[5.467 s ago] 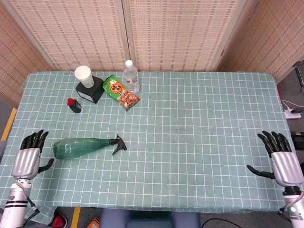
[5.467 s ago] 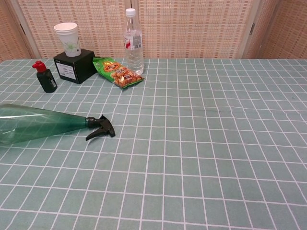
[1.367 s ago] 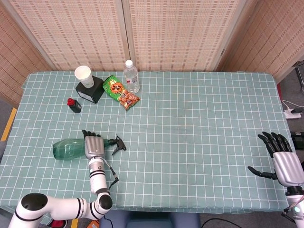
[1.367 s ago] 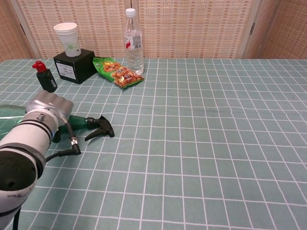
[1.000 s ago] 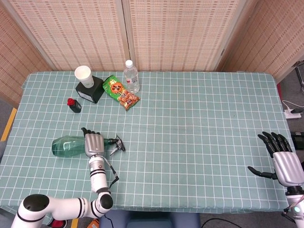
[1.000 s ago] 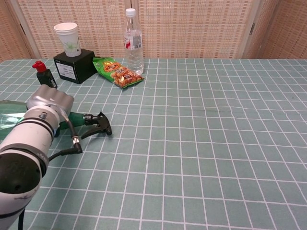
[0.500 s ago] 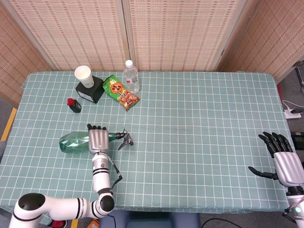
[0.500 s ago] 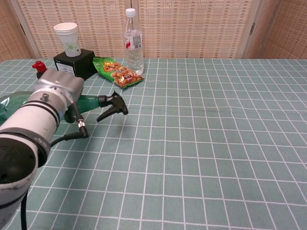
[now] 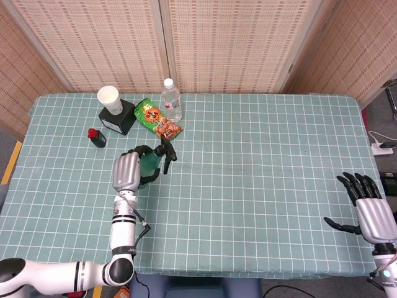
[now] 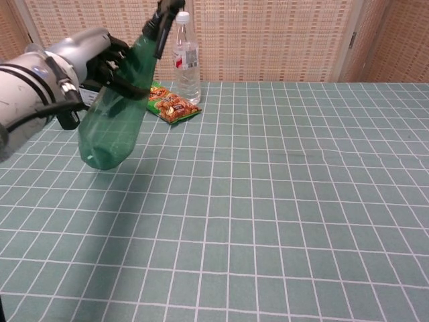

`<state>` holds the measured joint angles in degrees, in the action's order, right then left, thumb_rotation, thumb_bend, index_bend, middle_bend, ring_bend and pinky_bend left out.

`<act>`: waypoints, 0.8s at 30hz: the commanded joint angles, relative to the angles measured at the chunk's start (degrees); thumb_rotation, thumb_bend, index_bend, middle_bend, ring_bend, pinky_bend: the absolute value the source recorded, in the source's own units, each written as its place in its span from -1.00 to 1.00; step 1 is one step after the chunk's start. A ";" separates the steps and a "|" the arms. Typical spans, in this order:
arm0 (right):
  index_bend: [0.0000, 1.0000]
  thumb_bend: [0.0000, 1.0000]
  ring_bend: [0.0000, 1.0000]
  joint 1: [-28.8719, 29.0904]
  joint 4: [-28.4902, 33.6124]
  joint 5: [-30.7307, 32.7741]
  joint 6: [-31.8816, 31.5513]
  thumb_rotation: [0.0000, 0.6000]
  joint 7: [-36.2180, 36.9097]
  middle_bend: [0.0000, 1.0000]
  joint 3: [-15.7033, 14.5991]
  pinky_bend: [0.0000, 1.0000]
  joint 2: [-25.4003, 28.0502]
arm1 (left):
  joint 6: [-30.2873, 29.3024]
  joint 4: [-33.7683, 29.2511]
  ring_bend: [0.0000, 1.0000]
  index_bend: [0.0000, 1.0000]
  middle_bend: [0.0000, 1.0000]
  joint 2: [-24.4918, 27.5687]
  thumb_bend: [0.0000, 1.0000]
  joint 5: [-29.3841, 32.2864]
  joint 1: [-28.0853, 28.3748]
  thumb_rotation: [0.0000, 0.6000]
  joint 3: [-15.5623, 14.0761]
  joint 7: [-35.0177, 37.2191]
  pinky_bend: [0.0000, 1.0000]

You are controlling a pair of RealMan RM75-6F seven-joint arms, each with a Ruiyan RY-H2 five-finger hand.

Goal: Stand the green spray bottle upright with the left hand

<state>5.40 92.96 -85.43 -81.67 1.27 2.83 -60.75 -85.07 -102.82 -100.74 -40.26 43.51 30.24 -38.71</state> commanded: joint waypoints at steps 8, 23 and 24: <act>-0.74 -0.88 -1.00 -0.38 0.80 2.73 -0.28 1.00 -3.32 -0.88 0.90 -1.00 -0.93 | 10.12 -0.98 -0.37 0.07 -0.12 7.17 -0.43 -9.42 -7.93 1.00 6.59 32.90 -0.54; -0.74 -0.88 -1.00 -0.90 1.88 5.43 -0.65 1.00 -6.86 -0.88 1.72 -1.00 -1.69 | 13.36 12.88 -0.39 0.05 -0.14 7.46 -0.44 -17.04 -12.51 1.00 2.00 54.42 -0.58; -0.74 -0.88 -1.00 -0.90 1.89 5.49 -0.64 1.00 -6.98 -0.88 1.74 -1.00 -1.70 | 13.32 13.48 -0.39 0.05 -0.14 7.46 -0.44 -17.43 -12.83 1.00 1.58 55.19 -0.58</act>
<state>4.51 94.84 -79.96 -82.31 -5.69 4.55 -62.44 -71.91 -90.40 -93.37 -56.74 31.53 32.75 15.19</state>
